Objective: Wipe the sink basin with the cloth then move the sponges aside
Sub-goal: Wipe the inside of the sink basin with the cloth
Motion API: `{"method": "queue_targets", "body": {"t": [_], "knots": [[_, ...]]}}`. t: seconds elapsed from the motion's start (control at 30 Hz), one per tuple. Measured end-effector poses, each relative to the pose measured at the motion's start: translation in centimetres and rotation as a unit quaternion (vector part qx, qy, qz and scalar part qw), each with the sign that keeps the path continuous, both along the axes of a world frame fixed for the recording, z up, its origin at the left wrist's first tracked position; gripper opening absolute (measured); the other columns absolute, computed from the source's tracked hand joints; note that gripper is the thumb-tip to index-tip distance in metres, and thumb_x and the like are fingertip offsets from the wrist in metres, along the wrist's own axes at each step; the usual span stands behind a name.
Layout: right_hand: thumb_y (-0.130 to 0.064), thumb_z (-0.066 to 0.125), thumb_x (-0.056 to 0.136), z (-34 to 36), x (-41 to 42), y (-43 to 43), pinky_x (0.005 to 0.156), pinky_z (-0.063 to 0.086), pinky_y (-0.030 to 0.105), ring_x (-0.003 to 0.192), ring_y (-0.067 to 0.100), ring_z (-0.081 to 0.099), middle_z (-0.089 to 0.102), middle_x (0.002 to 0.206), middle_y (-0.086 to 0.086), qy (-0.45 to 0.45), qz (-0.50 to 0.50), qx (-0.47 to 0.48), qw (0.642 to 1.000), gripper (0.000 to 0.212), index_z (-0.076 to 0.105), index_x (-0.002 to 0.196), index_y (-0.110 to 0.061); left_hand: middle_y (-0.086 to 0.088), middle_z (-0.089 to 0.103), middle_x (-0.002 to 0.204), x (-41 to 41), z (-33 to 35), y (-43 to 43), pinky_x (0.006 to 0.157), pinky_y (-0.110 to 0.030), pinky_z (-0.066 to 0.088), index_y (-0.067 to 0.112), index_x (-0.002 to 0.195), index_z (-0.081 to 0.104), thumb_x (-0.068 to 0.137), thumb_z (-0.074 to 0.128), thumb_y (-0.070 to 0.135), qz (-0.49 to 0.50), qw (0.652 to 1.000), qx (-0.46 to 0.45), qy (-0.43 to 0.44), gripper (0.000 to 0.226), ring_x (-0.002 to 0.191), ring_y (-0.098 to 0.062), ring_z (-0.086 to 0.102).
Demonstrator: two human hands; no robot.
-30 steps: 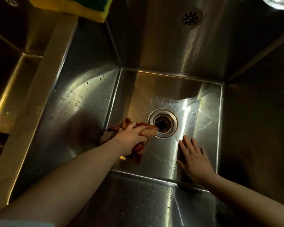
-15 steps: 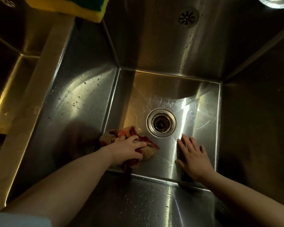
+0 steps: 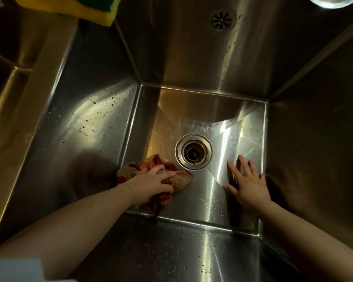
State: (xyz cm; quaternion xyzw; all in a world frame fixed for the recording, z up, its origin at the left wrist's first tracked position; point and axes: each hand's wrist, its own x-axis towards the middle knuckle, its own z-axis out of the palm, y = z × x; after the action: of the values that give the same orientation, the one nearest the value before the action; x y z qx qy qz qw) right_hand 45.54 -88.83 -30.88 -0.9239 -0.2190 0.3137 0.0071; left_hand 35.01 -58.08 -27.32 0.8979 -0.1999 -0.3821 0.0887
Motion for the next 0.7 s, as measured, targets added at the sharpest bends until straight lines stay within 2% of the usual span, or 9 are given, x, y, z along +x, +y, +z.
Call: {"method": "queue_targets", "body": {"t": [0.13, 0.33, 0.47, 0.7], "knots": [[-0.059, 0.035, 0.091, -0.3, 0.6, 0.0, 0.113, 0.010, 0.056, 0.144, 0.028, -0.009, -0.011, 0.158, -0.002, -0.015, -0.001, 0.005, 1.000, 0.066, 0.001, 0.146, -0.043, 0.006, 0.000, 0.157, 0.2, -0.4, -1.6, 0.104, -0.059, 0.029, 0.037, 0.129, 0.037, 0.082, 0.061, 0.009, -0.016, 1.000, -0.012, -0.004, 0.060, 0.141, -0.031, 0.000], [-0.052, 0.042, 0.092, -0.7, 1.9, 0.0, 0.113, 0.021, 0.046, 0.145, 0.029, 0.003, 0.003, 0.159, 0.001, -0.052, -0.076, 0.050, 0.995, 0.063, 0.015, 0.147, -0.037, 0.005, 0.003, 0.156, 1.1, -0.7, -4.1, 0.100, -0.063, 0.028, 0.034, 0.130, 0.039, 0.082, 0.060, 0.008, -0.025, 0.999, -0.037, -0.002, 0.059, 0.140, -0.031, 0.001], [-0.048, 0.041, 0.095, -0.7, 2.2, 0.3, 0.114, 0.020, 0.044, 0.145, 0.028, 0.004, 0.005, 0.159, 0.000, -0.066, -0.070, 0.045, 0.994, 0.059, 0.016, 0.147, -0.036, 0.002, 0.005, 0.156, 1.5, -1.0, -6.5, 0.096, -0.063, 0.030, 0.033, 0.129, 0.041, 0.081, 0.063, 0.014, -0.037, 0.997, -0.065, -0.022, 0.056, 0.139, -0.032, 0.004], [-0.033, 0.039, 0.098, -0.1, 2.9, 0.3, 0.115, 0.015, 0.042, 0.145, 0.029, 0.003, 0.007, 0.159, 0.001, -0.071, -0.110, 0.087, 0.988, 0.052, 0.021, 0.147, -0.031, -0.002, 0.009, 0.156, 2.7, -0.9, -12.3, 0.098, -0.062, 0.028, 0.031, 0.131, 0.042, 0.086, 0.060, 0.018, -0.073, 0.991, -0.104, -0.043, 0.051, 0.139, -0.035, 0.007]]}}
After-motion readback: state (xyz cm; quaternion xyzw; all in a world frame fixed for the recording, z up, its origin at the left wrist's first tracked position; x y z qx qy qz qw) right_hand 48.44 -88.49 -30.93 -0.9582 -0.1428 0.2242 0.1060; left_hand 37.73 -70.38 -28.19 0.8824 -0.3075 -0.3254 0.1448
